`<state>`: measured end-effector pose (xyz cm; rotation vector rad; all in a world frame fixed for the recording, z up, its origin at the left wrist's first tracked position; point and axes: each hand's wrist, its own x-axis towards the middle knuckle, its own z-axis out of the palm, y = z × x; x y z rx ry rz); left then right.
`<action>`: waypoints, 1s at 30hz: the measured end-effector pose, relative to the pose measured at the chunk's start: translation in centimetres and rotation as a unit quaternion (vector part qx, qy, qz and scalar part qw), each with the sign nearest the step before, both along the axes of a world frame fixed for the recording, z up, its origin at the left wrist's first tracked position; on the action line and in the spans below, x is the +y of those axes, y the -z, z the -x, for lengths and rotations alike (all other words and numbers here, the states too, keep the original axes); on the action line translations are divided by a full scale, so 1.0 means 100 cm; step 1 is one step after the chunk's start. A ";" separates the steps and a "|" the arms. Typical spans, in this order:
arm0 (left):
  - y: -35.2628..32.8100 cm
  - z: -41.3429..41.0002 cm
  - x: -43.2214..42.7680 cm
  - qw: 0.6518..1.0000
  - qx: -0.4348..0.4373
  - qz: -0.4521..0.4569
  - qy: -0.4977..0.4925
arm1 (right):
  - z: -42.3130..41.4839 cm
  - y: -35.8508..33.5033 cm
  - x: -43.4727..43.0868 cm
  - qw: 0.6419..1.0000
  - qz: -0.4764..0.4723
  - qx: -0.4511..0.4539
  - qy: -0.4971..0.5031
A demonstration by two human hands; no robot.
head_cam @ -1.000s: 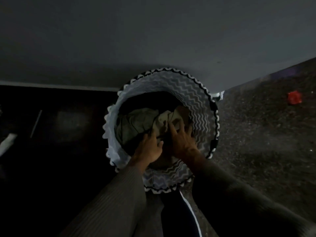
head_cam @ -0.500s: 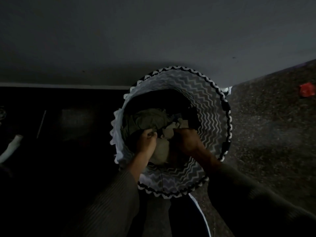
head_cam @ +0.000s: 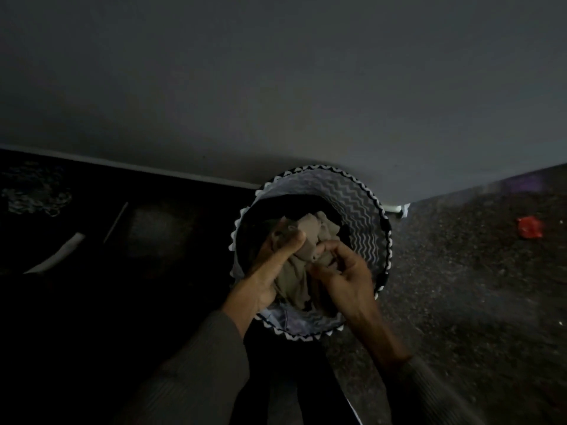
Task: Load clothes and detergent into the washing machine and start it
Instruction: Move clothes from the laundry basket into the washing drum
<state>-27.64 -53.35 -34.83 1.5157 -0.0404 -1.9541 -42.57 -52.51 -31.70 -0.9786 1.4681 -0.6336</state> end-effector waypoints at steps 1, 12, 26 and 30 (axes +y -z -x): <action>-0.010 -0.004 -0.001 1.000 0.003 0.026 0.004 | 0.000 -0.012 -0.002 0.999 -0.022 -0.044 -0.013; -0.153 -0.026 -0.002 0.964 -0.142 0.196 -0.106 | -0.023 -0.134 -0.015 0.967 -0.064 -0.248 0.003; -0.357 -0.087 0.094 0.845 -0.258 0.406 -0.232 | -0.112 -0.307 0.025 0.853 -0.166 -0.459 -0.185; -0.413 -0.131 0.144 0.817 -0.338 0.411 -0.225 | -0.160 -0.359 0.048 0.843 -0.121 -0.441 -0.282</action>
